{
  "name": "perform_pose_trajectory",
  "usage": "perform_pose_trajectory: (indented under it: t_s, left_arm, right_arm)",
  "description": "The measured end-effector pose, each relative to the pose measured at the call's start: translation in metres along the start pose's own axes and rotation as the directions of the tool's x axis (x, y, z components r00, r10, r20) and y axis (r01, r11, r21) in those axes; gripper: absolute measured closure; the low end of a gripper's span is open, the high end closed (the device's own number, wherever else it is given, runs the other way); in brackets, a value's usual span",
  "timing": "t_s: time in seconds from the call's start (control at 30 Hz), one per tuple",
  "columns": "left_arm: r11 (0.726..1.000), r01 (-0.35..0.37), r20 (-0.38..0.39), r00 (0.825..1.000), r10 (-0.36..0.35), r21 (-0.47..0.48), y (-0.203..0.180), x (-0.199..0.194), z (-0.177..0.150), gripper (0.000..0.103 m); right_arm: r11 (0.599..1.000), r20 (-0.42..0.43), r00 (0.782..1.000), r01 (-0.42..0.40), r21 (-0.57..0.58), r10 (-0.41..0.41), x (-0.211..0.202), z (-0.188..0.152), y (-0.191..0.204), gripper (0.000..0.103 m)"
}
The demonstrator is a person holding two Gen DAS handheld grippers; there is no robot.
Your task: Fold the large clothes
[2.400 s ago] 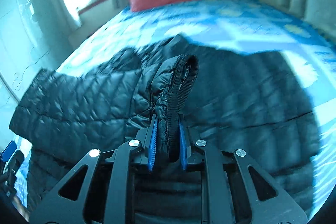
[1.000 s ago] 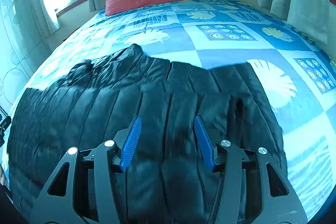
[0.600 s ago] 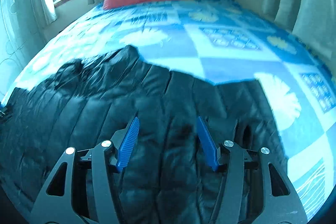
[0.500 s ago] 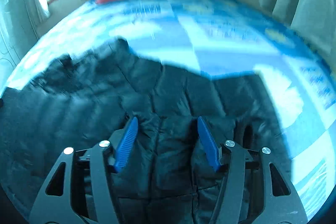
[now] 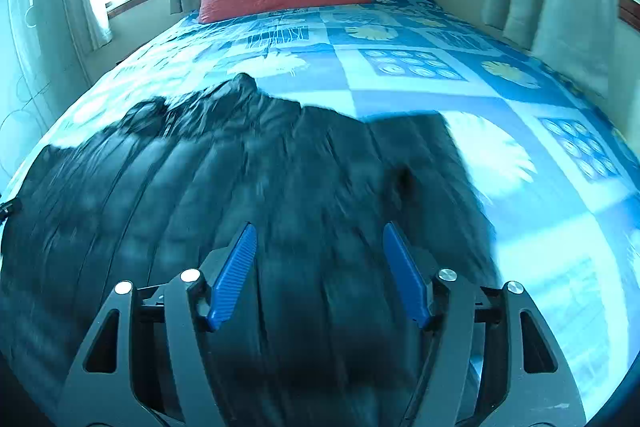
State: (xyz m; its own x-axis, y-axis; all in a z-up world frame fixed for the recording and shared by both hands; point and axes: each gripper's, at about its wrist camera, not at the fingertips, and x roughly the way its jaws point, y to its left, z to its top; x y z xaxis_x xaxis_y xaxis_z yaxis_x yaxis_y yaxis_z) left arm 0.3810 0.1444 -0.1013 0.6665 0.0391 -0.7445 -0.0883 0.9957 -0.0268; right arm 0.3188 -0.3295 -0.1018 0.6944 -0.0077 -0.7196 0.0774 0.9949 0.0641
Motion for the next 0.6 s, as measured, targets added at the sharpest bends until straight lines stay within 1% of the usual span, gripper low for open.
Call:
perform_pose_trajectory:
  t_s: [0.07,0.1,0.17,0.27,0.33,0.43,0.53,0.6]
  left_arm:
    - [1.000,0.029,-0.005,1.000,-0.029,-0.010,0.009,-0.023,-0.024,0.021]
    - [0.998,0.053,-0.017,0.998,-0.054,-0.020,0.016,-0.038,-0.042,0.021]
    - [0.995,0.090,-0.045,0.995,-0.091,-0.033,0.023,-0.056,-0.068,0.021]
    - [0.985,0.154,-0.104,0.981,-0.161,-0.073,0.036,-0.085,-0.116,0.021]
    - [0.978,0.183,-0.143,0.970,-0.196,-0.097,0.040,-0.103,-0.149,0.021]
    - [0.972,0.203,-0.175,0.959,-0.221,-0.114,0.043,-0.124,-0.184,0.021]
    - [0.969,0.212,-0.168,0.958,-0.232,-0.128,0.045,-0.148,-0.209,0.021]
    - [0.963,0.229,-0.169,0.953,-0.251,-0.142,0.045,-0.161,-0.224,0.021]
  right_arm:
    - [1.000,-0.020,1.000,0.009,0.006,-0.009,-0.030,-0.027,-0.012,0.036]
    - [1.000,-0.028,1.000,0.013,0.010,-0.012,-0.039,-0.036,-0.017,0.036]
    - [0.999,-0.056,0.998,0.018,0.030,-0.016,-0.062,-0.060,-0.028,0.036]
    - [0.996,-0.111,0.994,0.011,0.083,-0.002,-0.100,-0.106,-0.049,0.036]
    - [0.995,-0.135,0.991,0.016,0.096,-0.003,-0.119,-0.133,-0.057,0.036]
    - [0.994,-0.170,0.985,0.028,0.105,-0.009,-0.144,-0.169,-0.066,0.036]
    - [0.990,-0.193,0.981,0.011,0.140,0.016,-0.165,-0.199,-0.074,0.036]
    - [0.989,-0.204,0.979,0.004,0.148,0.027,-0.179,-0.218,-0.075,0.036]
